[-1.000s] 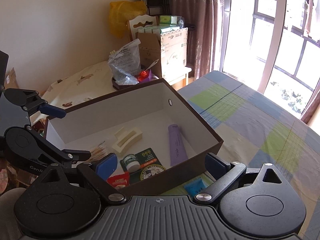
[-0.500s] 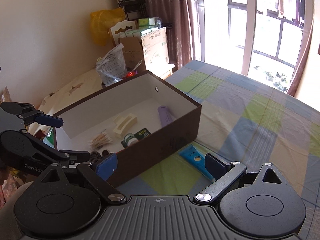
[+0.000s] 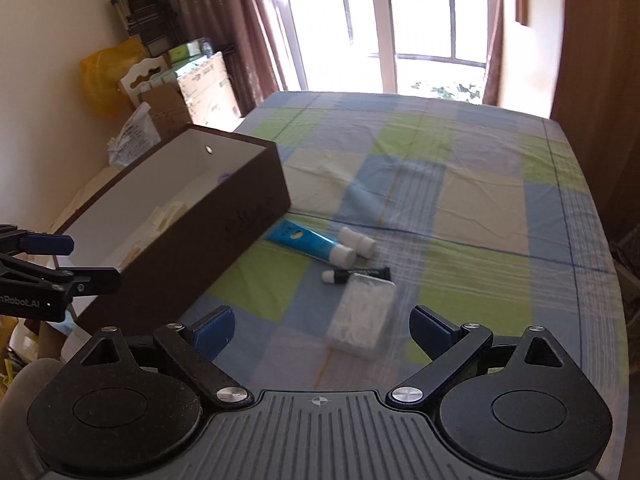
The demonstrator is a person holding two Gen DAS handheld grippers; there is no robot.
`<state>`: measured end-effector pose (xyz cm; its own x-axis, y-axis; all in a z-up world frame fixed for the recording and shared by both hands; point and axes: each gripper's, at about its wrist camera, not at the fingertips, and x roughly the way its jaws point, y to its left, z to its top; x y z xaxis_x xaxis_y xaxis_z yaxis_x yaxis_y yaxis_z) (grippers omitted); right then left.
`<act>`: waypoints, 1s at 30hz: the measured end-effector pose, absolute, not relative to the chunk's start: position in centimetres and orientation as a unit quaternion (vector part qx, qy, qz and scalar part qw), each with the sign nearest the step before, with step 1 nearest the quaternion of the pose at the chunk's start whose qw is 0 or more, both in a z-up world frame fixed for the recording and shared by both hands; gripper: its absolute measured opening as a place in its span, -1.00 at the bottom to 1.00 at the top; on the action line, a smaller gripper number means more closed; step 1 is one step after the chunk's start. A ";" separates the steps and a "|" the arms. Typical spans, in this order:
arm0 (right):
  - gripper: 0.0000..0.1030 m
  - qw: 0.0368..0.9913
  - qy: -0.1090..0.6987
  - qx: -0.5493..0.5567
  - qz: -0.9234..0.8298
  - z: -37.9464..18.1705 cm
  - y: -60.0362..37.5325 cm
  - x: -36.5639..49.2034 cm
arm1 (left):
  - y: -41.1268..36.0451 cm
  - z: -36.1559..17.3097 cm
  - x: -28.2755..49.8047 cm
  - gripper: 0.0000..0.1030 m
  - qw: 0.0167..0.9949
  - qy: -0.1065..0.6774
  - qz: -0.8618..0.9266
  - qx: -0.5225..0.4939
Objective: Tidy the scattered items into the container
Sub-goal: 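Withdraw both grippers from the box back over the table, then lower the left gripper onto the clear floss-pick case and close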
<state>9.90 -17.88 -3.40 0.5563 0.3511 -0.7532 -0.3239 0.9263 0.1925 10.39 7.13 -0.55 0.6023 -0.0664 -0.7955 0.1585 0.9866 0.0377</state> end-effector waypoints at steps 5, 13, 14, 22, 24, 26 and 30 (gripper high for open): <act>0.92 0.876 0.459 0.045 0.140 -5.4 -22.0 9.3 | 3.5 -2.0 10.8 0.78 0.887 0.446 -0.102 0.061; 0.92 0.863 0.493 0.063 0.091 -9.0 -26.2 10.1 | -1.1 -6.4 12.0 0.78 0.871 0.466 -0.136 0.078; 0.92 0.861 0.496 0.067 0.086 -9.4 -26.6 10.3 | -1.6 -7.0 12.2 0.78 0.870 0.467 -0.139 0.080; 0.92 0.855 0.507 0.093 0.048 -11.5 -29.7 11.8 | -5.9 -12.2 14.3 0.77 0.860 0.476 -0.162 0.084; 0.92 0.854 0.509 0.098 0.039 -11.8 -30.5 12.1 | -6.9 -13.2 14.8 0.77 0.860 0.473 -0.167 0.089; 0.92 0.852 0.512 0.101 0.030 -12.2 -31.3 12.4 | -7.8 -14.0 15.2 0.77 0.860 0.472 -0.168 0.094; 0.92 0.850 0.517 0.103 0.018 -13.0 -32.6 13.2 | -9.2 -15.2 16.4 0.77 0.859 0.474 -0.164 0.103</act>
